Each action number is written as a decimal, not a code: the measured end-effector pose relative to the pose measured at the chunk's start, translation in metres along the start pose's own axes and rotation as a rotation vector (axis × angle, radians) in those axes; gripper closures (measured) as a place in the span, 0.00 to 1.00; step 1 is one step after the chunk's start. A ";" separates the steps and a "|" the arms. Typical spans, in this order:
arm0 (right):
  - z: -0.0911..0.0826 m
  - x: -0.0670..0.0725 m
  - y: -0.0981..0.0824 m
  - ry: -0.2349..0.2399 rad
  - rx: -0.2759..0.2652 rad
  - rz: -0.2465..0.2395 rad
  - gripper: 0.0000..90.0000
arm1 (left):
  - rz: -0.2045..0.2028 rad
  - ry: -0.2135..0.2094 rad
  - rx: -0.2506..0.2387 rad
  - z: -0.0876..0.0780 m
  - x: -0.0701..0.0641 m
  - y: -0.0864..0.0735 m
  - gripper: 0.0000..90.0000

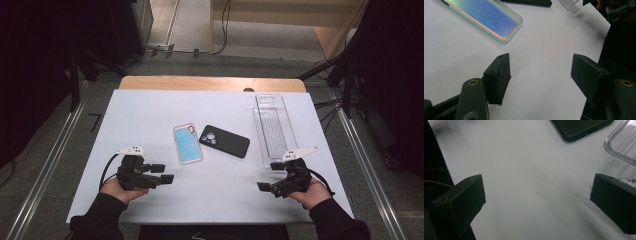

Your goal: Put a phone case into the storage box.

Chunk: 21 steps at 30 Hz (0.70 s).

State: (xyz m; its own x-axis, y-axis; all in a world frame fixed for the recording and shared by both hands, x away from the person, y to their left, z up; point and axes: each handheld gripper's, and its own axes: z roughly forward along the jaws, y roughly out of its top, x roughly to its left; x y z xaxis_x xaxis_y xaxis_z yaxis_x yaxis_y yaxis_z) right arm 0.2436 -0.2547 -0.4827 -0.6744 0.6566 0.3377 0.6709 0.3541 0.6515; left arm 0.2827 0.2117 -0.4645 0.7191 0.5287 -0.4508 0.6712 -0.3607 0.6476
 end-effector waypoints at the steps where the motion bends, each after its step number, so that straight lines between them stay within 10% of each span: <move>1: 0.000 0.000 0.000 -0.001 -0.001 0.001 0.00 | 0.001 0.000 0.002 0.000 0.000 0.000 0.36; 21: 0.000 0.000 0.000 -0.007 0.002 0.003 0.00 | -0.026 0.040 -0.021 0.000 0.000 0.007 0.36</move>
State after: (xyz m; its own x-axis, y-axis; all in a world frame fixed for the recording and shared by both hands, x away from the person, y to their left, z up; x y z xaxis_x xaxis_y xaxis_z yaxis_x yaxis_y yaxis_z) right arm 0.2438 -0.2550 -0.4831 -0.6700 0.6624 0.3352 0.6737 0.3529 0.6493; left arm 0.2870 0.2089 -0.4601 0.6935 0.5682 -0.4429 0.6852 -0.3304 0.6491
